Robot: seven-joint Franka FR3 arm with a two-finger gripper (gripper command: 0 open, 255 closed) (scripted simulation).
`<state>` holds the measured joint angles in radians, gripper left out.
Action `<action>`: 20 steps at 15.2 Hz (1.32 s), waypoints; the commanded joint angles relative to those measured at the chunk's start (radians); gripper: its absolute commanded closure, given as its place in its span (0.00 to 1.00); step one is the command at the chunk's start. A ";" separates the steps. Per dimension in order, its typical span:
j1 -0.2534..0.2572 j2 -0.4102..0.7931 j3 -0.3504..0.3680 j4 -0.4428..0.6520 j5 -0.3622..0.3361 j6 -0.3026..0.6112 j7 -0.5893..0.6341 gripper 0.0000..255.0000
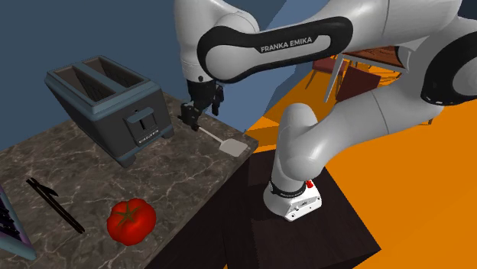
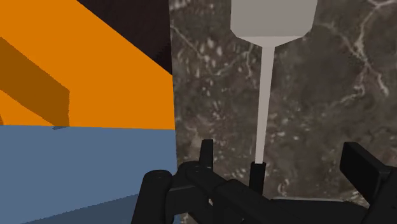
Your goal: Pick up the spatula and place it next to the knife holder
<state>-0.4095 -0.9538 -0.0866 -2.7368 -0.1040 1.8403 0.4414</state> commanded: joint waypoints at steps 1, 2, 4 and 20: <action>-0.010 -0.001 -0.004 -0.034 -0.002 0.037 0.014 0.00; -0.011 0.001 -0.005 -0.047 -0.003 0.052 0.014 0.00; -0.013 0.007 -0.008 -0.071 -0.006 0.082 0.015 0.00; -0.014 0.012 -0.010 -0.089 -0.009 0.105 0.015 1.00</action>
<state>-0.4234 -0.9413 -0.0970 -2.8259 -0.1127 1.9458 0.4565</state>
